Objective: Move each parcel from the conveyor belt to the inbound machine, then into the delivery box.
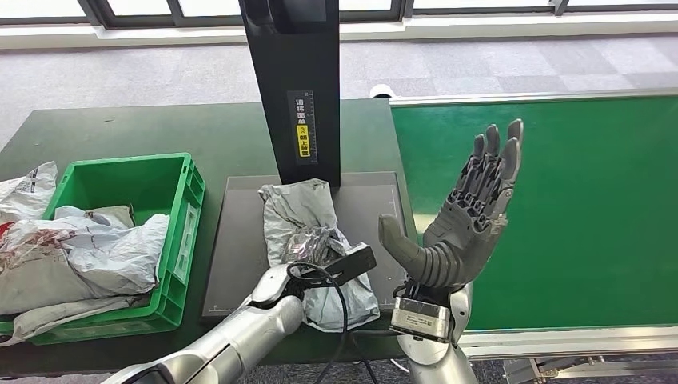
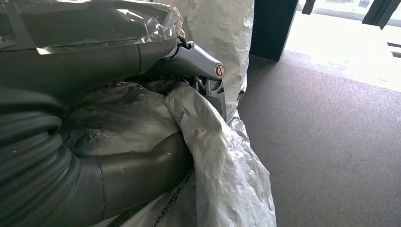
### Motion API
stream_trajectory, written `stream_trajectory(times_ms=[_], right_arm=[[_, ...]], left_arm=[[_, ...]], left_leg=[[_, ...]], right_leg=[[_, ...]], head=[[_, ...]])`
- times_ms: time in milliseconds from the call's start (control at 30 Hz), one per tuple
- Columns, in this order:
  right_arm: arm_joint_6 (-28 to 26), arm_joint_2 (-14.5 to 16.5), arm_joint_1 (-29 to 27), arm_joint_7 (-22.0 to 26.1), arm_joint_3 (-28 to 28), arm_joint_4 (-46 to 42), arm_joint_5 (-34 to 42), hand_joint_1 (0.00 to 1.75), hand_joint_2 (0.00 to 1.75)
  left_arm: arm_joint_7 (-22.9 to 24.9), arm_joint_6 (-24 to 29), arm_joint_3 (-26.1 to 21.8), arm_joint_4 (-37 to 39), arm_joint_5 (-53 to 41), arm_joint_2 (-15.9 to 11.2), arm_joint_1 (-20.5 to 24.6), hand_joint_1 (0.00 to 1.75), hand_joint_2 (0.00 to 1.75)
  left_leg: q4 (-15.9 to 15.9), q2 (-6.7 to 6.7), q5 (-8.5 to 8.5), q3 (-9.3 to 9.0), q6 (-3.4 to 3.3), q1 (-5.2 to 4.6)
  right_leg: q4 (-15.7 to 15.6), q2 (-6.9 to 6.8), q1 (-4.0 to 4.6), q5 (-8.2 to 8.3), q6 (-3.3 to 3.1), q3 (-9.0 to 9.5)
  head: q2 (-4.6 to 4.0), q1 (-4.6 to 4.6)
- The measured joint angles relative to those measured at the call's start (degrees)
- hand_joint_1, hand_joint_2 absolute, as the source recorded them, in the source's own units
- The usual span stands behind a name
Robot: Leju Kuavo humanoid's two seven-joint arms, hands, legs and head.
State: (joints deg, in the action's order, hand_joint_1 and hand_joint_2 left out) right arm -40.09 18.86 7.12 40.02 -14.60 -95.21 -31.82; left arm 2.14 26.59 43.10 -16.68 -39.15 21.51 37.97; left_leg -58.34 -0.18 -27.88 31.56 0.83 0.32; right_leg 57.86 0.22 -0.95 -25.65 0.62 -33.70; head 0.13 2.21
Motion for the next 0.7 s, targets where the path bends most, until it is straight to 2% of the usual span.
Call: stream_trajectory(times_ms=[533,633,700], right_arm=[[0.01,-0.02,0.0,0.0,0.0,0.0,0.02,0.0,1.75],[0.01,-0.02,0.0,0.0,0.0,0.0,0.01,0.0,1.75],[0.0,-0.02,0.0,0.0,0.01,0.0,-0.02,0.0,1.75]], left_arm=[[0.56,0.31,1.05,0.07,-0.57,-0.03,0.01,1.75,1.75],[2.35,1.79,1.58,0.09,-2.82,-0.03,0.01,1.75,1.75],[4.88,4.61,2.38,0.09,-5.78,-0.04,-0.01,1.75,1.75]], left_leg=[[0.0,0.0,0.0,-0.03,0.0,0.0],[0.0,0.0,0.0,-0.03,0.0,0.0],[0.0,0.01,0.0,-0.02,0.0,0.0]], right_leg=[[0.0,0.0,0.0,0.0,0.0,0.03],[0.0,0.0,0.0,0.0,0.0,0.02],[0.0,0.01,0.0,0.0,0.0,-0.01]], head=[[0.0,0.0],[0.0,0.0],[0.0,0.0]])
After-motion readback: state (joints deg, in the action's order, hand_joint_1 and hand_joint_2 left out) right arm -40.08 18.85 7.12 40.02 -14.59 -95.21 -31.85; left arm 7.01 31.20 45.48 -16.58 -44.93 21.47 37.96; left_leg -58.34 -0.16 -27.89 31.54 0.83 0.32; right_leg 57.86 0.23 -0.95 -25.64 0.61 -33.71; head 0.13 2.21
